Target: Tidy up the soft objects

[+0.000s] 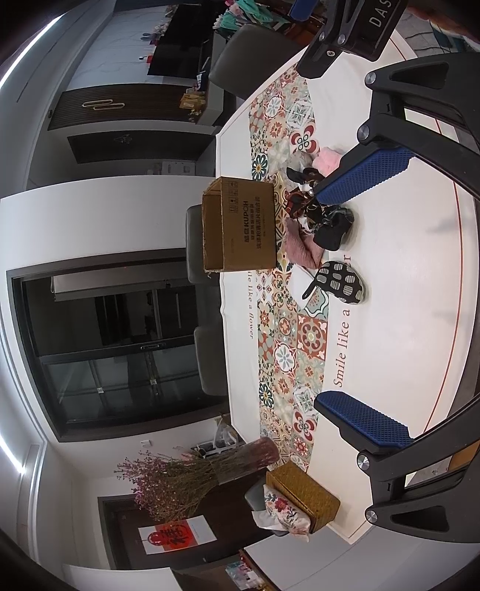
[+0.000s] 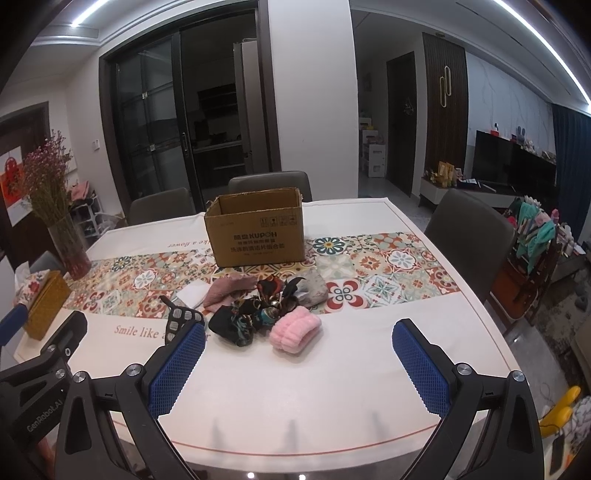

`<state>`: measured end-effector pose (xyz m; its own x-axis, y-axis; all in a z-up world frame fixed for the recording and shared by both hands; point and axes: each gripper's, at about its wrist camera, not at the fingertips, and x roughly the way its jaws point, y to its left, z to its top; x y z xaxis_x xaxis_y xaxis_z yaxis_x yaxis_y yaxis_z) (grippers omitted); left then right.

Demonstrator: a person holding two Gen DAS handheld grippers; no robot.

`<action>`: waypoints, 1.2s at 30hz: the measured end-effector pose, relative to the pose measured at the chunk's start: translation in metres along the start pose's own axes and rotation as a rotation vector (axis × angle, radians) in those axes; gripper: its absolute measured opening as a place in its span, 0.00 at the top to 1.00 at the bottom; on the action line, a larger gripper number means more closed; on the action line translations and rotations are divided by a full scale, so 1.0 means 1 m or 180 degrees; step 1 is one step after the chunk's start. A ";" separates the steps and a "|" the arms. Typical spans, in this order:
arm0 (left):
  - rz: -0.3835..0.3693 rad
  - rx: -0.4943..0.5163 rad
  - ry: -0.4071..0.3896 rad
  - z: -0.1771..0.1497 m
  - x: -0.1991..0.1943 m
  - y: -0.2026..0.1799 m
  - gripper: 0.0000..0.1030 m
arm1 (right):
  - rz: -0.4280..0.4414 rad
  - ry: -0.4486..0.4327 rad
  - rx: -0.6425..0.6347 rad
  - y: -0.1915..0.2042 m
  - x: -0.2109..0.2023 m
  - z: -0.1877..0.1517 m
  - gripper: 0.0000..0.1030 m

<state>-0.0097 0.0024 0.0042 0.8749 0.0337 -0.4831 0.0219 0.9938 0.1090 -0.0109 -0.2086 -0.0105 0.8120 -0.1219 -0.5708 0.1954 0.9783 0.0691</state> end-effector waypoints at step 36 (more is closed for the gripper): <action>-0.0038 0.0010 -0.0030 0.003 -0.002 -0.005 0.00 | 0.0018 0.0024 -0.0019 -0.001 0.003 0.001 0.01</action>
<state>-0.0099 -0.0032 0.0068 0.8790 0.0208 -0.4763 0.0340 0.9938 0.1061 -0.0077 -0.2107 -0.0115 0.8090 -0.1150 -0.5764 0.1874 0.9800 0.0675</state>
